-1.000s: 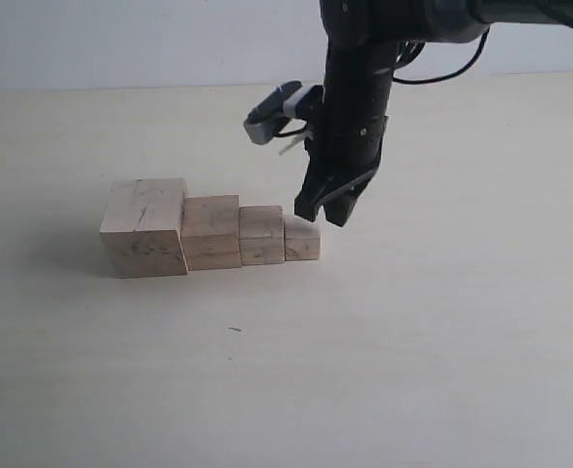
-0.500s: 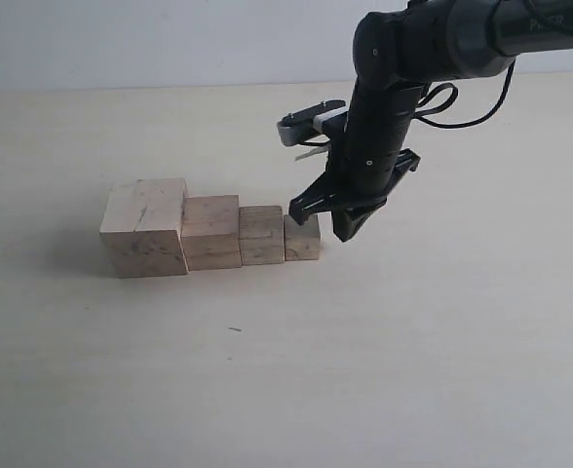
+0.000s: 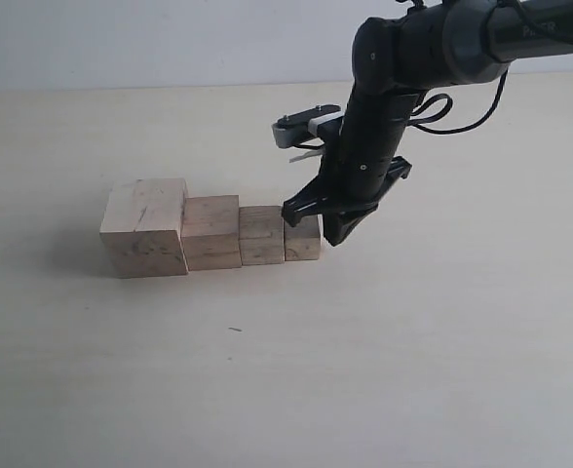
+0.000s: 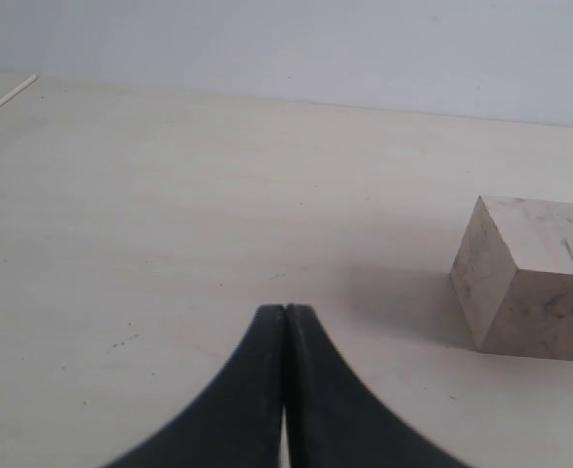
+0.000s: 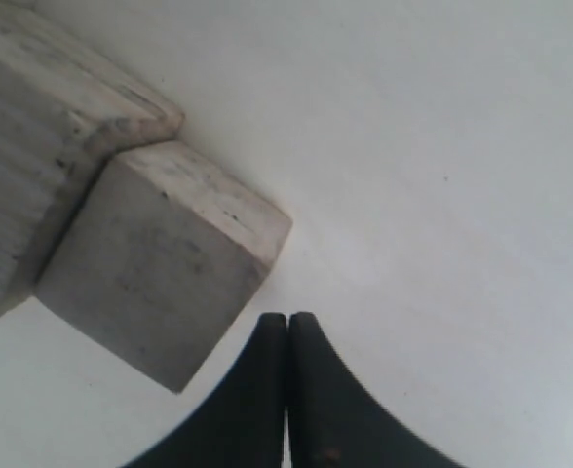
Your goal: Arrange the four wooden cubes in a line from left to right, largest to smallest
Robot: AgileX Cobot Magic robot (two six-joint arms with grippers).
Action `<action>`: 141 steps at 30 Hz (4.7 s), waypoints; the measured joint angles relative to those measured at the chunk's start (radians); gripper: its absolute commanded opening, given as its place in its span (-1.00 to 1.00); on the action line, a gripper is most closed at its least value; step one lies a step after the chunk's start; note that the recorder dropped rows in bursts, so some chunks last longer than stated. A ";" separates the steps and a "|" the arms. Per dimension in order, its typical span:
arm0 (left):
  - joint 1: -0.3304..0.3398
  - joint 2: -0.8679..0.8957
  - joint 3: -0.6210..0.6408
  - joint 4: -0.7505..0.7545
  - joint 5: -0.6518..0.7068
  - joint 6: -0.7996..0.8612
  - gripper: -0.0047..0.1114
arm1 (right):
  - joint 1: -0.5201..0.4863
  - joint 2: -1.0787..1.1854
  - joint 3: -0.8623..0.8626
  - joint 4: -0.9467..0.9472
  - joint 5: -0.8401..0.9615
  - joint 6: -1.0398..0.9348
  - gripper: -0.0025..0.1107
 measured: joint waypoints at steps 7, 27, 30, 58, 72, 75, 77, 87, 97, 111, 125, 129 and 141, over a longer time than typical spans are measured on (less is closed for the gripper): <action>0.000 0.000 0.000 0.000 0.000 0.000 -0.92 | 0.000 0.000 0.000 0.004 -0.002 -0.017 -0.96; 0.000 0.000 0.000 0.000 0.000 0.000 -0.92 | -0.001 0.000 0.000 -0.020 0.000 -0.033 -0.96; 0.000 0.000 0.000 0.000 0.000 0.000 -0.92 | -0.001 -0.013 0.000 -0.083 0.004 0.038 -0.96; 0.000 0.000 0.000 0.000 0.000 0.000 -0.92 | -0.001 -1.060 0.628 0.052 -0.482 0.180 -0.96; 0.000 0.000 0.000 0.000 0.000 0.000 -0.92 | -0.304 -1.410 0.675 -0.014 -0.435 0.228 -0.96; 0.000 0.000 0.000 0.000 0.000 0.000 -0.92 | -0.465 -1.536 0.737 -0.016 -0.435 0.228 -0.96; 0.000 0.000 0.000 0.000 0.000 0.000 -0.92 | -0.554 -1.614 0.786 -0.016 -0.437 0.214 -0.96; 0.000 0.000 0.000 0.000 0.000 0.000 -0.92 | -0.774 -1.981 1.123 -0.018 -0.542 0.159 -0.96; 0.000 0.000 0.000 0.000 0.000 0.000 -0.92 | -0.711 -2.045 1.337 0.056 -0.645 0.095 -0.96; 0.000 0.000 0.000 0.000 0.000 0.000 -0.92 | -0.561 -2.174 1.524 0.065 -0.644 0.016 -0.96; 0.000 0.000 0.000 0.000 0.000 0.000 -0.92 | -0.561 -2.174 1.524 0.067 -0.593 0.014 -0.96; 0.000 0.000 0.000 0.000 0.000 0.000 -0.92 | -0.561 -2.174 1.524 0.067 -0.593 0.014 -0.96; 0.000 0.000 0.000 0.000 0.000 0.000 -0.92 | -0.561 -2.174 1.524 0.067 -0.593 0.014 -0.96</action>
